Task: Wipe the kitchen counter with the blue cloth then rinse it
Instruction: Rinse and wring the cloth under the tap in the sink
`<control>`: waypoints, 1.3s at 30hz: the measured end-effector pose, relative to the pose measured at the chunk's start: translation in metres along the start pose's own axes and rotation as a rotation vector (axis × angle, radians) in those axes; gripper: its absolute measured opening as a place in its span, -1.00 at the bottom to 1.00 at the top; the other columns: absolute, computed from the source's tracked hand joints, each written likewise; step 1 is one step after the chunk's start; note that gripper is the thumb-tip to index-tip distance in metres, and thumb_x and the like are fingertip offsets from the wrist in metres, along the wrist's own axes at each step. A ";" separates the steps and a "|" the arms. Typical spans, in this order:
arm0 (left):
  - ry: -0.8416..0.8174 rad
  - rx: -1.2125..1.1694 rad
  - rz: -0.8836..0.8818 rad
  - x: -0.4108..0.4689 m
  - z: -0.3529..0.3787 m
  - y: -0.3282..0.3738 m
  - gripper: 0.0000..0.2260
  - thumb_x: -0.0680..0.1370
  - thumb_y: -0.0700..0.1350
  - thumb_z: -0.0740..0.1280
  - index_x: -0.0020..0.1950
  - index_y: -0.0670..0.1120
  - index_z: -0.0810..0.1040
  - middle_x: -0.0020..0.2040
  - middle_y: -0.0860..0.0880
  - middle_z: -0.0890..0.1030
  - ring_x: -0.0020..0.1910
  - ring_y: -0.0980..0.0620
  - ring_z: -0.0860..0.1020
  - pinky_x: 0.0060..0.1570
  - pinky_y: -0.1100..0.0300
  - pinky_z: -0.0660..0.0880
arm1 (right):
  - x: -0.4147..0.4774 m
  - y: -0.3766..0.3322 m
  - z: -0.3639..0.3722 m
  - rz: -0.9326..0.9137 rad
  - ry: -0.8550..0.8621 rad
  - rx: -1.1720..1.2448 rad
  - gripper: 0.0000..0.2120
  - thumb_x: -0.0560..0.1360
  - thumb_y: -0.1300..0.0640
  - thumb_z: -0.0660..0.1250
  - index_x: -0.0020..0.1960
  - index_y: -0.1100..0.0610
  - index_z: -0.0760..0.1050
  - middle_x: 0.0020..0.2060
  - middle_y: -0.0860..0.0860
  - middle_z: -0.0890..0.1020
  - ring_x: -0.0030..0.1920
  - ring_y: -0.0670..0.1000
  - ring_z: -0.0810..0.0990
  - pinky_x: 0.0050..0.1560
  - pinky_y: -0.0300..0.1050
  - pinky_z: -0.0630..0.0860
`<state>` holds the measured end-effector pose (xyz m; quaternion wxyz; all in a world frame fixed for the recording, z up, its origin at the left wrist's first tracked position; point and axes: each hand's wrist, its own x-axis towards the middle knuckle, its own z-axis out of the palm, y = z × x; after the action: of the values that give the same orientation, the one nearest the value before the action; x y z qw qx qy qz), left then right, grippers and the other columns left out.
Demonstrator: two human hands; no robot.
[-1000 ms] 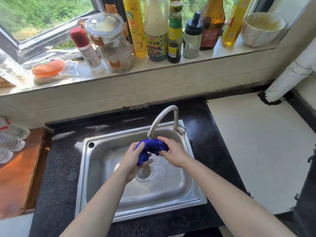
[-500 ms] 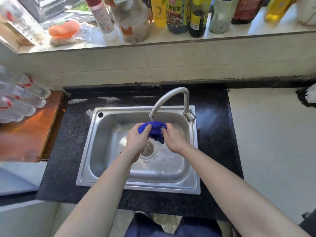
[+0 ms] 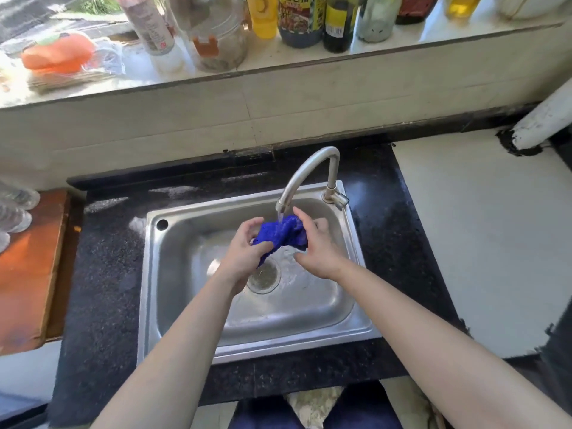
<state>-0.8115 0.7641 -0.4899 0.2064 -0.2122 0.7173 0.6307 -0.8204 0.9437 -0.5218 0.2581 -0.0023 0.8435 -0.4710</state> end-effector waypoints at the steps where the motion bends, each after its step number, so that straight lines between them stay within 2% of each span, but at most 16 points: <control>1: -0.005 -0.018 0.004 0.003 -0.002 -0.003 -0.52 0.55 -0.33 0.36 0.43 -0.05 0.37 0.19 -0.07 0.59 0.07 -0.07 0.60 0.12 -0.07 0.54 | 0.001 -0.001 0.003 0.013 0.016 -0.028 -0.11 0.50 0.33 0.35 0.63 -0.12 -0.03 0.22 -0.02 0.20 0.17 -0.06 0.46 0.00 -0.59 0.32; 5: -0.065 -0.035 0.010 0.014 -0.015 -0.008 -0.41 0.50 -0.36 0.44 0.48 -0.14 0.33 0.22 -0.07 0.59 0.13 -0.04 0.62 0.22 0.03 0.53 | 0.001 -0.003 0.016 0.070 0.050 -0.130 -0.10 0.52 0.22 0.43 0.64 -0.10 -0.06 0.33 0.04 0.26 0.26 0.04 0.47 0.31 -0.13 0.41; 8: -0.171 0.002 0.023 0.019 -0.021 -0.007 -0.44 0.49 -0.39 0.43 0.45 -0.12 0.39 0.23 -0.09 0.61 0.17 -0.04 0.62 0.21 0.09 0.53 | 0.012 -0.001 0.024 0.132 0.121 -0.219 -0.07 0.43 0.10 0.54 0.61 -0.07 0.06 0.34 0.09 0.39 0.28 0.10 0.49 0.32 0.07 0.47; 9: -0.183 0.023 0.034 0.021 -0.021 -0.008 -0.46 0.49 -0.40 0.42 0.43 -0.11 0.42 0.22 -0.09 0.62 0.14 -0.03 0.62 0.18 0.11 0.54 | 0.018 0.000 0.024 0.134 0.143 -0.256 -0.15 0.41 0.07 0.55 0.57 -0.04 0.19 0.30 0.09 0.49 0.26 0.12 0.52 0.27 0.09 0.50; 11: -0.140 0.069 0.071 0.023 -0.021 -0.009 -0.54 0.50 -0.38 0.41 0.36 -0.08 0.49 0.13 -0.08 0.64 -0.01 0.00 0.62 0.05 0.14 0.56 | 0.026 0.003 0.023 0.105 0.188 -0.366 -0.54 0.44 0.08 0.46 0.31 -0.05 0.46 0.05 0.07 0.65 0.10 0.17 0.62 0.05 0.06 0.57; 14: -0.035 0.118 0.131 0.029 -0.018 -0.009 -0.77 0.55 -0.26 0.40 0.20 -0.09 0.58 -0.06 -0.04 0.65 -0.18 0.11 0.56 -0.14 0.22 0.53 | 0.028 -0.002 0.021 0.084 0.178 -0.440 -0.86 0.46 0.00 0.30 -0.02 0.00 0.54 -0.19 0.04 0.67 -0.14 0.17 0.62 -0.11 0.06 0.58; 17: 0.001 0.151 0.149 0.040 -0.016 -0.006 -0.88 0.60 -0.12 0.37 0.11 -0.10 0.61 -0.14 -0.02 0.65 -0.27 0.12 0.52 -0.22 0.23 0.45 | 0.026 -0.007 0.026 0.110 0.091 -0.409 -0.59 0.41 -0.32 0.16 -0.17 -0.02 0.58 -0.26 -0.04 0.70 -0.21 0.06 0.64 -0.12 0.05 0.60; 21: 0.027 0.213 0.125 0.048 -0.012 -0.004 -0.80 0.60 -0.02 0.35 -0.01 -0.15 0.52 -0.25 -0.03 0.54 -0.34 0.03 0.42 -0.31 0.15 0.40 | 0.023 -0.005 0.026 0.117 0.078 -0.290 -0.62 0.47 -0.29 0.18 -0.26 -0.07 0.61 -0.29 -0.10 0.71 -0.18 0.00 0.65 -0.07 0.01 0.60; 24: 0.072 0.203 0.146 0.044 -0.013 -0.006 -0.72 0.57 0.04 0.40 -0.09 -0.17 0.47 -0.29 -0.05 0.51 -0.35 0.02 0.40 -0.32 0.14 0.39 | 0.026 -0.007 0.023 0.076 0.105 -0.149 -0.88 0.48 -0.01 0.38 -0.13 0.02 0.52 -0.20 -0.09 0.58 -0.06 -0.02 0.53 -0.12 -0.15 0.46; 27: 0.026 0.122 0.121 0.039 -0.017 -0.005 -0.77 0.55 0.01 0.45 -0.04 -0.14 0.54 -0.28 -0.06 0.55 -0.37 0.04 0.42 -0.37 0.18 0.41 | 0.025 -0.008 0.019 0.137 0.063 0.161 -0.59 0.38 0.19 0.52 0.12 0.07 0.40 -0.03 -0.04 0.52 -0.03 -0.04 0.53 -0.16 -0.28 0.46; 29: -0.077 0.090 0.126 0.036 -0.020 -0.005 -0.87 0.52 -0.11 0.49 0.03 -0.03 0.62 -0.17 -0.03 0.64 -0.29 0.07 0.51 -0.29 0.19 0.49 | 0.023 -0.006 0.015 0.148 0.039 0.347 -0.33 0.36 0.26 0.56 0.33 0.05 0.28 0.10 -0.06 0.53 0.01 -0.11 0.59 -0.01 -0.23 0.57; 30: -0.140 0.091 0.137 0.036 -0.022 -0.004 -0.79 0.48 -0.18 0.49 0.07 0.03 0.64 -0.07 -0.02 0.67 -0.21 0.07 0.55 -0.21 0.19 0.53 | 0.025 -0.003 0.012 0.132 0.029 0.364 -0.21 0.35 0.25 0.59 0.42 0.02 0.22 0.16 -0.08 0.53 0.08 -0.13 0.60 0.10 -0.20 0.57; 32: -0.213 0.144 0.142 0.038 -0.025 -0.005 -0.58 0.42 -0.32 0.39 0.11 0.15 0.65 0.14 -0.04 0.64 -0.05 0.06 0.60 -0.06 0.18 0.57 | 0.031 0.000 0.010 0.095 -0.005 0.300 -0.07 0.29 0.21 0.62 0.52 -0.02 0.20 0.26 -0.05 0.53 0.19 -0.12 0.58 0.25 -0.14 0.54; 34: -0.204 0.232 0.164 0.042 -0.027 -0.005 -0.45 0.43 -0.42 0.31 0.17 0.19 0.63 0.23 -0.05 0.60 0.08 0.02 0.61 0.08 0.10 0.59 | 0.037 0.000 0.007 0.072 0.003 0.161 -0.07 0.22 0.12 0.61 0.50 -0.03 0.27 0.25 0.02 0.53 0.20 -0.05 0.58 0.30 -0.03 0.52; 36: -0.158 0.255 0.175 0.043 -0.026 -0.003 -0.48 0.48 -0.39 0.34 0.29 0.13 0.56 0.16 -0.04 0.63 0.08 0.02 0.62 0.14 0.10 0.58 | 0.037 -0.002 0.006 0.069 0.006 0.017 -0.09 0.24 0.10 0.61 0.49 -0.04 0.28 0.20 0.01 0.51 0.19 -0.02 0.52 0.31 -0.05 0.47; 39: -0.072 0.197 0.162 0.041 -0.021 0.000 -0.57 0.54 -0.28 0.41 0.35 0.03 0.48 0.05 -0.01 0.66 -0.04 0.10 0.63 0.03 0.26 0.57 | 0.034 -0.007 0.008 0.055 0.057 -0.028 -0.14 0.23 -0.01 0.65 0.42 -0.12 0.30 0.16 -0.03 0.53 0.15 -0.02 0.53 0.20 -0.10 0.48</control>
<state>-0.8458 0.7415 -0.5104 0.2001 -0.1095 0.7827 0.5790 -0.8478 0.9251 -0.5344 0.2465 0.0307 0.8567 -0.4520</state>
